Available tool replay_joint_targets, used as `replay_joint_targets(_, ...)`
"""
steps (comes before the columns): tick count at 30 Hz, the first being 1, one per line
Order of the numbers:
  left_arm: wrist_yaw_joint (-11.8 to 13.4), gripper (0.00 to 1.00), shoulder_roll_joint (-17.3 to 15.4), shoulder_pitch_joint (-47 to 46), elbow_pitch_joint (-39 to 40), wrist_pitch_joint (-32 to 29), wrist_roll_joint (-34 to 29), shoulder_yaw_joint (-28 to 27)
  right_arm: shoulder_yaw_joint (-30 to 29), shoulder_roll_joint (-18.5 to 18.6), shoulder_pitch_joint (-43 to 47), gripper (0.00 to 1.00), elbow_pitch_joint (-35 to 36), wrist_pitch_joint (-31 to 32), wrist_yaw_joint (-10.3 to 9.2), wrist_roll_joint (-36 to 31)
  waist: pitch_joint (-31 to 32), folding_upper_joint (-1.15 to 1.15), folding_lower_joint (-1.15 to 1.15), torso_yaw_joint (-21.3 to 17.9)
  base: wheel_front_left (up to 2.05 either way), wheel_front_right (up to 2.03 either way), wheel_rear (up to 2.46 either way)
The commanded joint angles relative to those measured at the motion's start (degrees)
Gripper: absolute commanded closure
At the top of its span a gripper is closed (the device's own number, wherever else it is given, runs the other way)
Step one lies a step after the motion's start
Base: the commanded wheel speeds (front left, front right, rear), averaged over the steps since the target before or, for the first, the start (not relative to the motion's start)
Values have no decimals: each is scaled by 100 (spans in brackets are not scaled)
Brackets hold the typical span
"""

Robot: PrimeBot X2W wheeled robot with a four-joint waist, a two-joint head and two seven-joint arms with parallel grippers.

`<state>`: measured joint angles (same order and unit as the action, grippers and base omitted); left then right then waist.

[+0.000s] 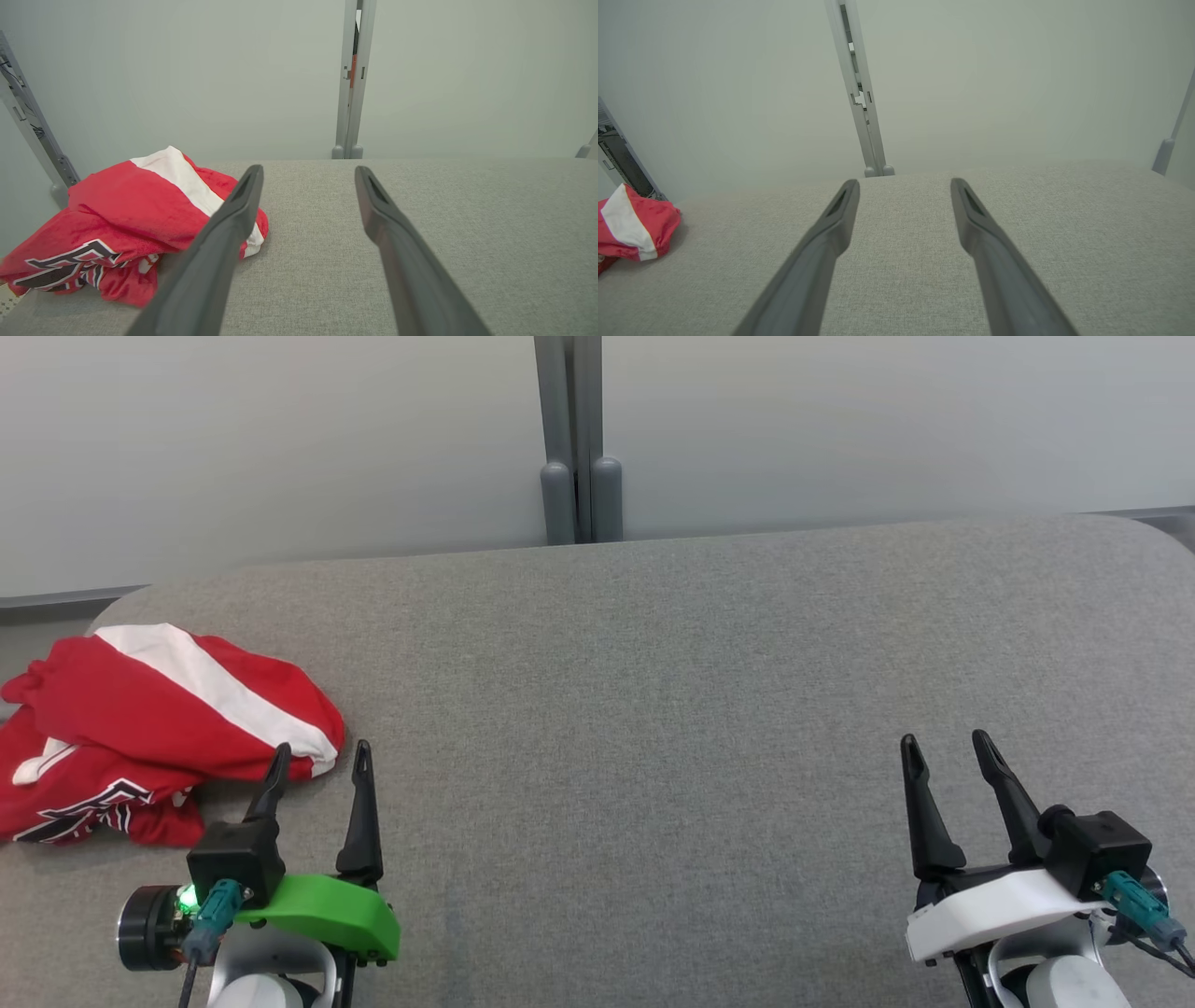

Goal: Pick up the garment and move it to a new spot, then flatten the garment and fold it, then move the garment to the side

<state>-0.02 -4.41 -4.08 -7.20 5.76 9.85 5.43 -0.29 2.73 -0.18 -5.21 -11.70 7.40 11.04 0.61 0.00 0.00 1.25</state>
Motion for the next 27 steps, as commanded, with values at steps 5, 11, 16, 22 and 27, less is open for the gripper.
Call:
replay_joint_targets(5,108,0,-93,116,149,-130,-245,-32,-55,25,95,0,84,22,16,-263,25,0,0,-3,0,0,0)
replay_joint_targets(11,175,0,-149,208,274,-210,-362,-71,-121,27,127,0,134,103,16,-449,33,0,0,3,0,0,0)
replay_joint_targets(16,205,0,-166,248,302,-207,-287,-79,-182,26,144,0,167,153,16,-422,20,0,0,7,0,0,0)
replay_joint_targets(22,212,0,-175,263,315,-210,-236,-58,-164,25,150,0,167,173,16,-345,13,0,0,13,0,0,0)
replay_joint_targets(27,237,0,-190,282,329,-204,-219,-47,-152,26,161,0,164,182,16,-295,19,0,0,11,0,0,0)
